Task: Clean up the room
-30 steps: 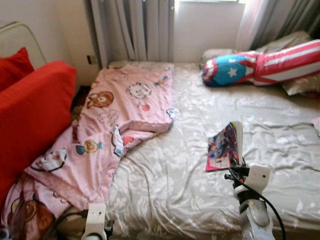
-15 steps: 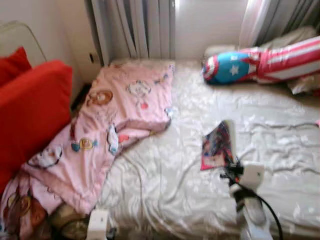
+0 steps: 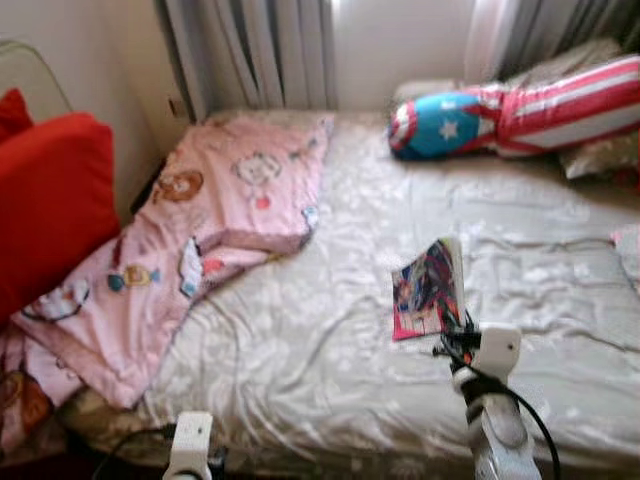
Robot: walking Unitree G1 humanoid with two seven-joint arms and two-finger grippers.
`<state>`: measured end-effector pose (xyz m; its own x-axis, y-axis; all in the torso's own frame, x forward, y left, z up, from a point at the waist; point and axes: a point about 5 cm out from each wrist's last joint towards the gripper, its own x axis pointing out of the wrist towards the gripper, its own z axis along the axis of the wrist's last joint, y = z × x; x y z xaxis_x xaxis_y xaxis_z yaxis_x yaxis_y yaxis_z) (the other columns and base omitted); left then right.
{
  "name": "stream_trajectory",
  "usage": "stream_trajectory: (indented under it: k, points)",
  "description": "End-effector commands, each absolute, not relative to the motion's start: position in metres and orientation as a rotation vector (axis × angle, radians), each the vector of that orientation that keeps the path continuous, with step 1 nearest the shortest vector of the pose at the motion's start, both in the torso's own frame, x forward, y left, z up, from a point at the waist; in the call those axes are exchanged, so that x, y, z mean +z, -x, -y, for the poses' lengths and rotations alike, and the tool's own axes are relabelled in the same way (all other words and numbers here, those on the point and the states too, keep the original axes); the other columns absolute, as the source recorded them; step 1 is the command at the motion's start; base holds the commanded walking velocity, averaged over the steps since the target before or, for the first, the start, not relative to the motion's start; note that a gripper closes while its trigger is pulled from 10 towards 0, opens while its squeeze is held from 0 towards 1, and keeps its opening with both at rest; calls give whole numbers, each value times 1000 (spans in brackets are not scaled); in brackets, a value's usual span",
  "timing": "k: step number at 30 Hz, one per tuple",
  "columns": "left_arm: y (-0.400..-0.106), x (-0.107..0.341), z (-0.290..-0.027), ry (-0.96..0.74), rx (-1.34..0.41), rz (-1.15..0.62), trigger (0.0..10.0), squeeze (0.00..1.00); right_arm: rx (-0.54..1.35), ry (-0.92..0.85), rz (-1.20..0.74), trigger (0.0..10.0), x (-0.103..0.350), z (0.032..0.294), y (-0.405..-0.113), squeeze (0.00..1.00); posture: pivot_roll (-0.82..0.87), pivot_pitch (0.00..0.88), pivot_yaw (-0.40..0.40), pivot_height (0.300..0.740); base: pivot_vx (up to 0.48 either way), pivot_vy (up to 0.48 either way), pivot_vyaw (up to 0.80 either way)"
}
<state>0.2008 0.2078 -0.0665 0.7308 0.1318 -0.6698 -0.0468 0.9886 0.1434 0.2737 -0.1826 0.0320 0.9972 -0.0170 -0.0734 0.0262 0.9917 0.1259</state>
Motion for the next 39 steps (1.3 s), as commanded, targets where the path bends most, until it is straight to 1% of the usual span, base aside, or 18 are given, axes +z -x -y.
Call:
stream_trajectory:
  k: [1, 7, 14, 21, 30, 35, 38, 39]
  points:
    - [-194, -71, -203, -126, 71, -767, 10000, 0, -40, -115, -18, 10000, 42, 188, -277, 0, -58, 102, 61, 740, 0, -431, 0]
    - [-193, -71, -204, -134, 63, -769, 10000, 0, -40, -116, -11, 10000, 43, 188, -276, 0, -62, 112, 71, 740, 0, -432, 0]
    - [-189, -74, -201, -127, 61, -777, 10000, 0, -37, -106, -23, 10000, 40, 192, -271, 0, -81, 112, 45, 740, 0, -385, 0]
    - [-189, -77, -183, -82, 59, -780, 10000, 0, -36, -75, -10, 10000, 49, 210, -275, 0, -89, 115, -1, 740, 0, 0, 0]
    - [-189, -78, -165, -53, 34, -779, 10000, 0, -25, -58, -14, 10000, 53, 216, -279, 0, -92, 108, -27, 740, 0, 0, 0]
    - [-189, -78, -159, -53, 25, -780, 10000, 0, -14, -50, -18, 10000, 54, 219, -280, 0, -96, 107, -29, 740, 0, 0, 0]
    - [-188, -79, -156, -61, 7, -784, 10000, 0, -11, -42, -19, 10000, 54, 220, -280, 0, -98, 108, -22, 740, 0, -301, 0]
    - [-188, -79, -155, -63, 1, -787, 10000, 0, -15, -38, -18, 10000, 54, 221, -279, 0, -101, 108, -9, 740, 0, -319, 0]
